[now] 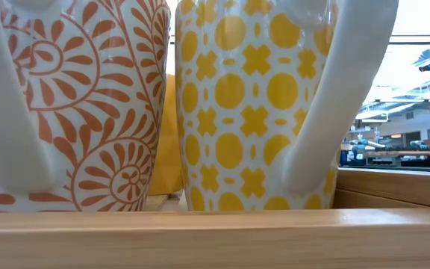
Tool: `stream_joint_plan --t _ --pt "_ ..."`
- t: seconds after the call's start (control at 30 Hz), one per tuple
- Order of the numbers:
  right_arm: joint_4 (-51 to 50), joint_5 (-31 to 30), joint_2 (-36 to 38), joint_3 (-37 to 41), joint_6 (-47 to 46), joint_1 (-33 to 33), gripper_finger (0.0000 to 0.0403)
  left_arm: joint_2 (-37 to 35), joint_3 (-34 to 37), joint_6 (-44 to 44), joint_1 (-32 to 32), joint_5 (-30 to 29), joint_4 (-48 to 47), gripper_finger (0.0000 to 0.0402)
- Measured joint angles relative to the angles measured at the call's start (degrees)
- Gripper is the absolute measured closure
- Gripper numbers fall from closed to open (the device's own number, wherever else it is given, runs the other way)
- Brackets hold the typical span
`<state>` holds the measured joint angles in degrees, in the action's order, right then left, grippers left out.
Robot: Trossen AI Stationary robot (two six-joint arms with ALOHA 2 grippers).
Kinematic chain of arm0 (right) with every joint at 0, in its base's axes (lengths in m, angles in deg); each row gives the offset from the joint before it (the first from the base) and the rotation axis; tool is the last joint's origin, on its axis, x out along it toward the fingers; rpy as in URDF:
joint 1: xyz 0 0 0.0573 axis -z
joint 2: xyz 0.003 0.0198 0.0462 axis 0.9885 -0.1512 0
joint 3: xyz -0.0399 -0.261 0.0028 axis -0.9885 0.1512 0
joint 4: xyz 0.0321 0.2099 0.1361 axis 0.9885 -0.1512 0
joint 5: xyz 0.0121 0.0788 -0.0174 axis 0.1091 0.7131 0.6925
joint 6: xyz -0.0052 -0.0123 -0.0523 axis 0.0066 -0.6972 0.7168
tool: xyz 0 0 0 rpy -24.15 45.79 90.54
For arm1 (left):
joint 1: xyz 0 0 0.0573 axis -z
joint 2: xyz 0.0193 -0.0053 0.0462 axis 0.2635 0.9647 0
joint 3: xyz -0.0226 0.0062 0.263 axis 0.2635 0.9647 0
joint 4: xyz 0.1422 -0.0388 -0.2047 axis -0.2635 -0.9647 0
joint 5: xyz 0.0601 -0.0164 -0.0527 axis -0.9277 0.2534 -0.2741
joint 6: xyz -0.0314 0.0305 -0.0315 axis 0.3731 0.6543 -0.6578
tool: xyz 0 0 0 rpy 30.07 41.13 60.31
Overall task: Place coffee mugs
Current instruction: Return to Home Position
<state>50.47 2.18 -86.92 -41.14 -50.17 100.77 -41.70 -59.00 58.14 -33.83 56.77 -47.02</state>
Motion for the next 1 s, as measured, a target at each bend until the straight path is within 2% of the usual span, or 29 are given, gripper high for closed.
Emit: stream_joint_plan --t 0.17,0.43,0.7,0.87,1.0 --pt "1.2 0.0 0.0 0.0 0.0 0.0 0.0267 -8.6 13.7 -4.2 0.0 4.9 9.5 0.0221" --pt "2.6 0.0 0.0 0.0 0.0 0.0 0.0267 -20.3 33.9 -8.8 0.0 5.4 25.1 0.0221" --pt "2.5 0.0 0.0 0.0 0.0 0.0 0.0267 -29.3 45.6 -12.9 0.0 5.5 28.1 0.0221" --pt "2.5 0.0 0.0 0.0 0.0 -0.4 0.0267 -35.5 52.4 -16.1 0.0 10.3 32.7 0.0221" --pt "2.5 0.0 0.0 0.0 0.0 -0.9 0.0267 -40.0 58.8 -18.9 0.0 10.8 38.1 0.0221"
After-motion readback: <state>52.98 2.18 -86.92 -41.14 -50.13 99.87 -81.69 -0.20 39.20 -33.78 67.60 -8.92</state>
